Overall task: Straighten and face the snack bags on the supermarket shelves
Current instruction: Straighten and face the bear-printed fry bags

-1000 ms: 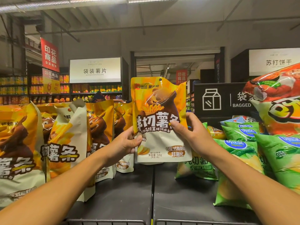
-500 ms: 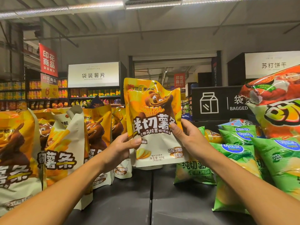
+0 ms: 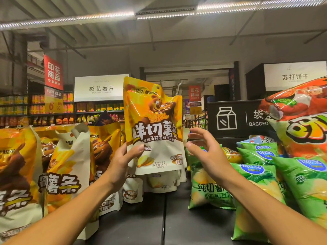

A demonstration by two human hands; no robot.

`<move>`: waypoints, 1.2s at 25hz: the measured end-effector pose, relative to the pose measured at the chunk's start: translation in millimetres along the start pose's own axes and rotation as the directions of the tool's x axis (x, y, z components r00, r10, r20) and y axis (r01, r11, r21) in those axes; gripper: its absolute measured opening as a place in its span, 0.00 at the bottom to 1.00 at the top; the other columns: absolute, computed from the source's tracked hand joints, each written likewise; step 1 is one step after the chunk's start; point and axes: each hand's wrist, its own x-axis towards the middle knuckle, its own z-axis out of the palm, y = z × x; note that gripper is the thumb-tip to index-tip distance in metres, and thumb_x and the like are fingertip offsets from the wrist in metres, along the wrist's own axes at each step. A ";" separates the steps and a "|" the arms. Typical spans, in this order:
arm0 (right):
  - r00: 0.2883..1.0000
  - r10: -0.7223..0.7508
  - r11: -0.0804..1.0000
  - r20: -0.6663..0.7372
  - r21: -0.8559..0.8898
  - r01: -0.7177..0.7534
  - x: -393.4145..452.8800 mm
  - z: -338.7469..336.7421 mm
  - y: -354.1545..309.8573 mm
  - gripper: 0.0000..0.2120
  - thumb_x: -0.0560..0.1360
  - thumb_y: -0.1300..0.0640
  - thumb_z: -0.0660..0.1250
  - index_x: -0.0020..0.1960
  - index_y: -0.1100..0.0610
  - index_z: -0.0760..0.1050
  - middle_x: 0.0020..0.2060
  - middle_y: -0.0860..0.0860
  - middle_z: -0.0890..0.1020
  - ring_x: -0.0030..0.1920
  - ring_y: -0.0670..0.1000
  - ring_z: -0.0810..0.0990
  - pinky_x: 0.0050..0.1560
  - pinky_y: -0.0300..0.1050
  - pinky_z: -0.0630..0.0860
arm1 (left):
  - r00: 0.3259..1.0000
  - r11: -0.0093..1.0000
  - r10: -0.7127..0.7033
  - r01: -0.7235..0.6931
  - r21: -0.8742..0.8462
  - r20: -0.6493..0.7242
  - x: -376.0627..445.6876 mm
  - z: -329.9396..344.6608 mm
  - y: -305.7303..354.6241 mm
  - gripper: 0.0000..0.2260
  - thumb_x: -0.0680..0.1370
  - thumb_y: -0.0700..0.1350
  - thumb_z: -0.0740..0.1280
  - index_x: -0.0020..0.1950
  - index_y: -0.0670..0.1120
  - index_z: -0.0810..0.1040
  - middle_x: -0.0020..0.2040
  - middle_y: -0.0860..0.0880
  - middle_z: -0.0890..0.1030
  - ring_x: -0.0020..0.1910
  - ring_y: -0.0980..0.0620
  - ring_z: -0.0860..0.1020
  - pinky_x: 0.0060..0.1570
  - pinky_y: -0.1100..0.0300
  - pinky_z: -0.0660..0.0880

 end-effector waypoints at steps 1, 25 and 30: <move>1.000 -0.007 1.000 0.030 0.001 0.007 -0.8 0.9 -1.3 0.18 0.77 0.54 0.71 0.63 0.40 0.74 0.60 0.43 0.80 0.60 0.43 0.79 0.57 0.46 0.79 | 0.999 0.999 0.034 -0.033 0.027 -0.019 -0.1 0.5 -0.5 0.25 0.64 0.61 0.73 0.59 0.57 0.80 0.58 0.51 0.84 0.60 0.48 0.81 0.56 0.45 0.78; 0.808 0.227 0.845 0.543 0.303 -0.441 -4.4 -1.8 -0.9 0.45 0.59 0.43 0.83 0.70 0.48 0.65 0.59 0.53 0.84 0.58 0.54 0.84 0.51 0.47 0.81 | 0.936 0.981 -0.146 0.096 0.167 0.320 -9.3 19.4 -7.7 0.61 0.53 0.62 0.83 0.76 0.63 0.47 0.73 0.56 0.68 0.68 0.56 0.75 0.68 0.53 0.72; 0.892 0.234 0.922 0.387 0.204 -0.330 -0.5 -1.2 -0.7 0.25 0.72 0.33 0.62 0.66 0.40 0.77 0.62 0.44 0.82 0.63 0.47 0.80 0.64 0.56 0.76 | 0.986 0.951 -0.075 0.025 0.308 0.151 -4.0 21.1 -8.6 0.63 0.56 0.58 0.83 0.75 0.68 0.38 0.65 0.70 0.62 0.59 0.75 0.71 0.52 0.77 0.70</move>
